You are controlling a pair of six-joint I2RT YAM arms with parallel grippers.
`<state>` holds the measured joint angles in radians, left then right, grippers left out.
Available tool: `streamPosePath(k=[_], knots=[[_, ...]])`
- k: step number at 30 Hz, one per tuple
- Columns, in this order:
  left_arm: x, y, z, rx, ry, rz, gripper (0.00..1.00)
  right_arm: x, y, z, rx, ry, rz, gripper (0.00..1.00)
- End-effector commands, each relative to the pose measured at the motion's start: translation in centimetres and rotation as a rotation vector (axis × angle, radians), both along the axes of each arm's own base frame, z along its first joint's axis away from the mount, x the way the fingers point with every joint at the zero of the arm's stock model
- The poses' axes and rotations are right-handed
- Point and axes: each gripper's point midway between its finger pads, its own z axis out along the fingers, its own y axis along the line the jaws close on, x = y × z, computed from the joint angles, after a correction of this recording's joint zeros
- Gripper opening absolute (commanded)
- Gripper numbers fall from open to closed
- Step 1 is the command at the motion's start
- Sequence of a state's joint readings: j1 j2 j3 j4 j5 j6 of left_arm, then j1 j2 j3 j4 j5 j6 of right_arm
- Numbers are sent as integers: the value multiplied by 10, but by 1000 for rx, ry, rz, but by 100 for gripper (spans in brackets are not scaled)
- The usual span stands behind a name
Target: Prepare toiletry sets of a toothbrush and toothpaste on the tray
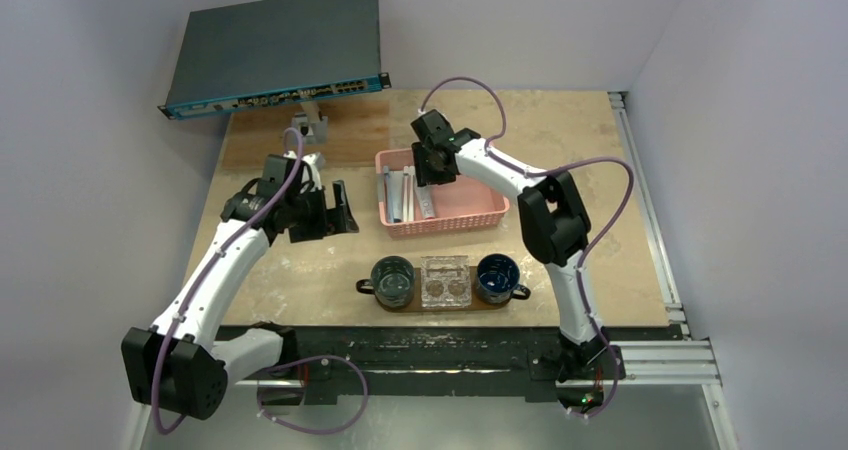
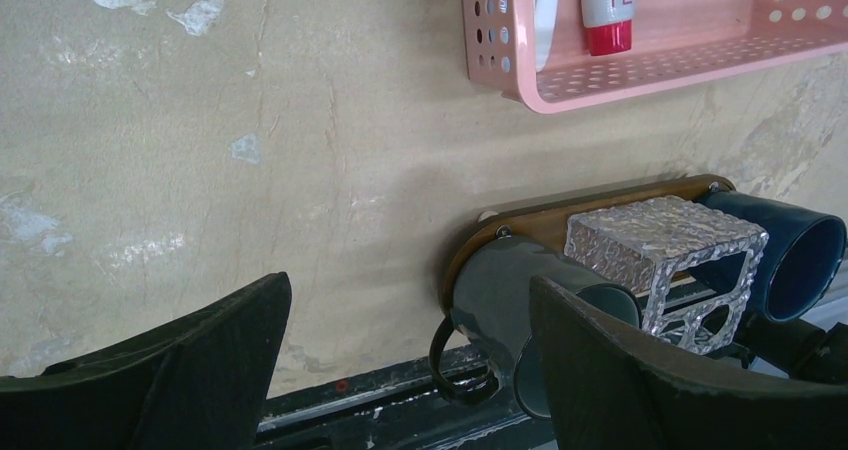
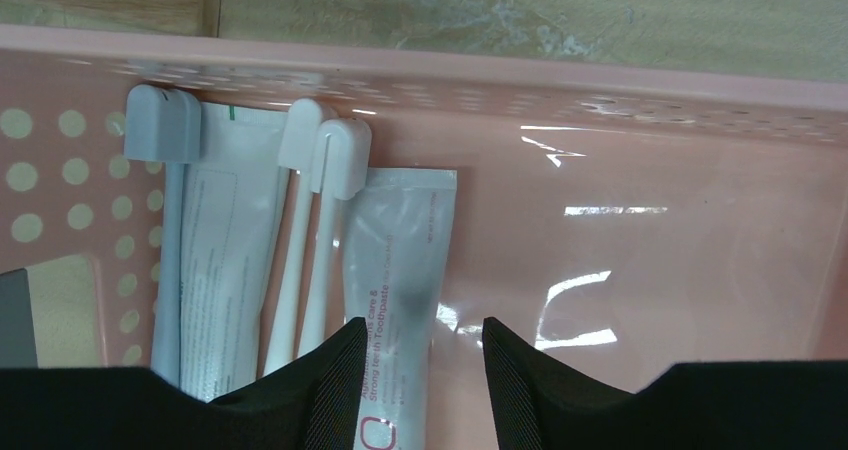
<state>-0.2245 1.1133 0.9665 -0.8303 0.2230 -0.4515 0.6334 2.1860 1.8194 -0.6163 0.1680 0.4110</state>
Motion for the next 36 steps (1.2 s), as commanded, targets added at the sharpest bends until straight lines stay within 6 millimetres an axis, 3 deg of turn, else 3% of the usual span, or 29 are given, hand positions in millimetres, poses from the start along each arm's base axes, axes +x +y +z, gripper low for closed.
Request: streamPosePath(k=[1, 14, 20, 27, 36], knots=[[5, -3, 0, -11, -19, -23, 88, 6, 13, 2, 78, 9, 24, 49], [5, -4, -2, -12, -5, -29, 88, 4, 22, -32, 121, 97, 37, 50], [5, -4, -2, -12, -1, -31, 88, -1, 21, -40, 124, 119, 52, 31], [6, -4, -3, -11, 3, -31, 88, 0, 19, -26, 135, 86, 56, 0], [7, -8, 0, -30, -6, -48, 88, 10, -5, 22, 58, -49, 17, 0]])
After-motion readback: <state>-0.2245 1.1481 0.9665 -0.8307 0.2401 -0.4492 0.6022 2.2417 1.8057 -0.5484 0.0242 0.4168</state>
